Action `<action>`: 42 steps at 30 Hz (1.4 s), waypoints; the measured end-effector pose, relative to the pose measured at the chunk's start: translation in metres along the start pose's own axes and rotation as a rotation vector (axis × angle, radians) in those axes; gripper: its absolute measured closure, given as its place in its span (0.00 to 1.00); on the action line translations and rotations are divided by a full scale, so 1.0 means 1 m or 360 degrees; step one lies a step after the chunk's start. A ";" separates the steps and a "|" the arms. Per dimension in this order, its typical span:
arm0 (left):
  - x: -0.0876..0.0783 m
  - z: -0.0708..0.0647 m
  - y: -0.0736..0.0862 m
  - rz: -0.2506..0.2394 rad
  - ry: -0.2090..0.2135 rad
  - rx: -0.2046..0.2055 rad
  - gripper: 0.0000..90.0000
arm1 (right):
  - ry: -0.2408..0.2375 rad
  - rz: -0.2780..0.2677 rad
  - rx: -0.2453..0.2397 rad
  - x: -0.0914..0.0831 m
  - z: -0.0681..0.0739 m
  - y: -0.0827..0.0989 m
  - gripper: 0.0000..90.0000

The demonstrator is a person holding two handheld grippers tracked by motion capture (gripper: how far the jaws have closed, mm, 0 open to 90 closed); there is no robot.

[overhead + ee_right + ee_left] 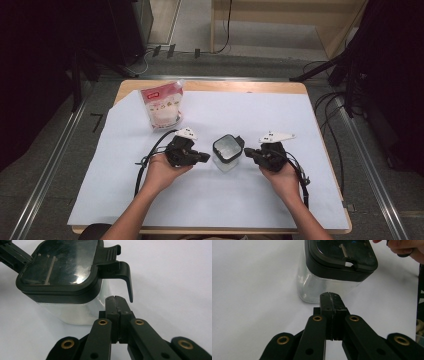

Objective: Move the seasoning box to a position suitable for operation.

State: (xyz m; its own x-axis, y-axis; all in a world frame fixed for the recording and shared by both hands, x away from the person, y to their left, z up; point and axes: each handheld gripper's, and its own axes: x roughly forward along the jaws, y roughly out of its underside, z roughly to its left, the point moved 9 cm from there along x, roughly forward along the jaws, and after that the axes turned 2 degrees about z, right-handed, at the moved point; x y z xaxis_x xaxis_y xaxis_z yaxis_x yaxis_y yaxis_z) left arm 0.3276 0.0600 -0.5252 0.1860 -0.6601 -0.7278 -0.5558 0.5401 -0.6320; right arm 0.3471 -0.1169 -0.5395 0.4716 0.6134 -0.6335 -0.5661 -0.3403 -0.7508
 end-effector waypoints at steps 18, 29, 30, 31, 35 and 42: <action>0.016 -0.002 -0.001 0.0025 -0.0019 -0.0045 1.00 | -0.0006 0.0008 0.0013 0.008 0.004 -0.001 1.00; 0.016 -0.002 0.000 0.0027 -0.0017 -0.0037 1.00 | -0.0008 0.0013 0.0031 0.008 0.005 -0.001 1.00; 0.016 -0.002 0.000 0.0022 -0.0015 -0.0040 1.00 | -0.0008 0.0013 0.0028 0.008 0.005 -0.001 1.00; 0.016 -0.001 0.000 0.0021 -0.0020 -0.0042 1.00 | -0.0010 0.0008 0.0020 0.008 0.005 -0.001 1.00; 0.015 0.001 -0.001 0.0014 -0.0022 -0.0052 1.00 | -0.0010 0.0024 0.0021 0.007 0.007 0.000 1.00; 0.012 0.006 0.000 0.0031 -0.0016 -0.0061 1.00 | -0.0034 0.0035 0.0012 0.006 0.014 0.001 1.00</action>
State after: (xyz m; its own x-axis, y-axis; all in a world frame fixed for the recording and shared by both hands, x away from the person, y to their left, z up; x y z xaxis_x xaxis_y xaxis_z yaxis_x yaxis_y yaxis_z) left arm 0.3346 0.0550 -0.5358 0.1828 -0.6444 -0.7425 -0.5902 0.5321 -0.6071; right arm 0.3401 -0.1040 -0.5417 0.4444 0.6208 -0.6459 -0.5813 -0.3488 -0.7352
